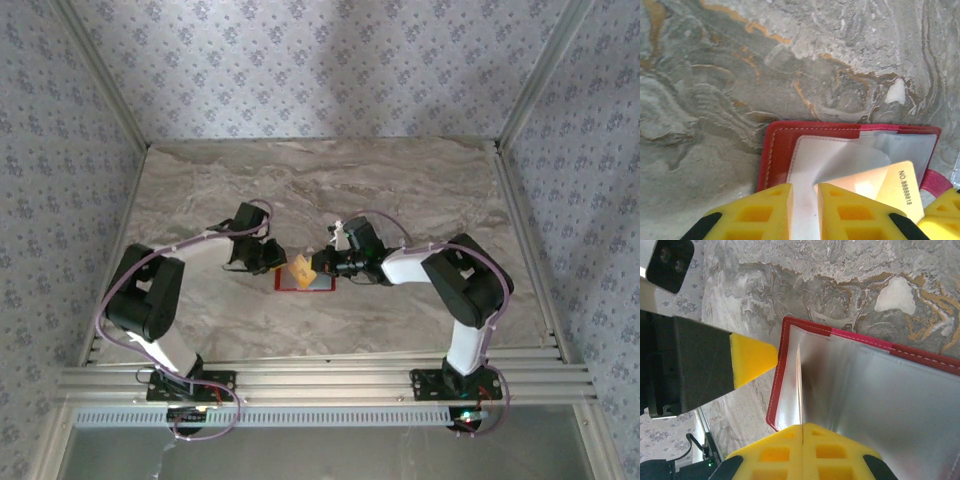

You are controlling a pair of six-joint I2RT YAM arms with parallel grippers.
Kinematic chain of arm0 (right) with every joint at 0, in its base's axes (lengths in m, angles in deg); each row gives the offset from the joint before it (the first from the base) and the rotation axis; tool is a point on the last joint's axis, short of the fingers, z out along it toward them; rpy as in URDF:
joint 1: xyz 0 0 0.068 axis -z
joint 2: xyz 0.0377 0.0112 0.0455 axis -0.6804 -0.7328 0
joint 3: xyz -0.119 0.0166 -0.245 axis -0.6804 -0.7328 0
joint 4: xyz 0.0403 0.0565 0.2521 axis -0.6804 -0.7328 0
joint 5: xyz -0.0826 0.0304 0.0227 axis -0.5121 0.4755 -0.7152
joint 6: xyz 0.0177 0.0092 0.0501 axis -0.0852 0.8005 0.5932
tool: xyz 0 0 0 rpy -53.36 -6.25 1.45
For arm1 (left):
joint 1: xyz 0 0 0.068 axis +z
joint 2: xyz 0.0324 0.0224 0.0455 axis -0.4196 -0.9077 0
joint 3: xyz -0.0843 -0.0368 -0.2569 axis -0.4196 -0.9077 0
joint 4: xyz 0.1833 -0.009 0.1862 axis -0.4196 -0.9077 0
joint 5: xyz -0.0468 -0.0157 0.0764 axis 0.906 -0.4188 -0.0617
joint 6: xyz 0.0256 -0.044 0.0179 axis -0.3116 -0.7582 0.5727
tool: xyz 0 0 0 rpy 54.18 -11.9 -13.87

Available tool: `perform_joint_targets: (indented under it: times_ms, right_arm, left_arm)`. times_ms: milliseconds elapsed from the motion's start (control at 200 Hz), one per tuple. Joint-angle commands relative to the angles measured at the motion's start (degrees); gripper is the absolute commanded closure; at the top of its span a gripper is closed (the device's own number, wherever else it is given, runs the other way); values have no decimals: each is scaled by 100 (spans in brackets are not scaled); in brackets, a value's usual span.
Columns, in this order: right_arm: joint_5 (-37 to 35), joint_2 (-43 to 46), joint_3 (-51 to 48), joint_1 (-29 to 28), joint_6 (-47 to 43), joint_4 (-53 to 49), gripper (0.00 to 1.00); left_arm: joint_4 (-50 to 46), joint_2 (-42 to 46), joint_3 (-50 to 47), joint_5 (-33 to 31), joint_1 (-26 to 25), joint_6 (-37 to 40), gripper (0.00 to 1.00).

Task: Put the credit cards into the card holder
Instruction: Insert the credit card into the card slot.

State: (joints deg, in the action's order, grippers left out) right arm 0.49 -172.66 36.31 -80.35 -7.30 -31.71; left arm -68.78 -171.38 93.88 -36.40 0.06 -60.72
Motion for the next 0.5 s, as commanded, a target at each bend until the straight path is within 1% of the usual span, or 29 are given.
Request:
perform_joint_targets:
  times_ms: [0, 75, 255, 495]
  right_arm:
    - [-1, -159, 36, 0, 129, 353, 100]
    - [-84, -181, -26, -4, 171, 470, 100]
    - [-356, -242, -181, -37, 374, 903, 100]
    - [-537, -528, -292, -89, 739, 1556, 100]
  left_arm:
    - [-238, 146, -216, -197, 48, 158, 83]
    - [-226, 56, -259, -169, 50, 219, 86]
    - [-134, -132, -388, -134, 42, 249, 89]
    - [-88, -241, -534, -198, -27, 290, 90]
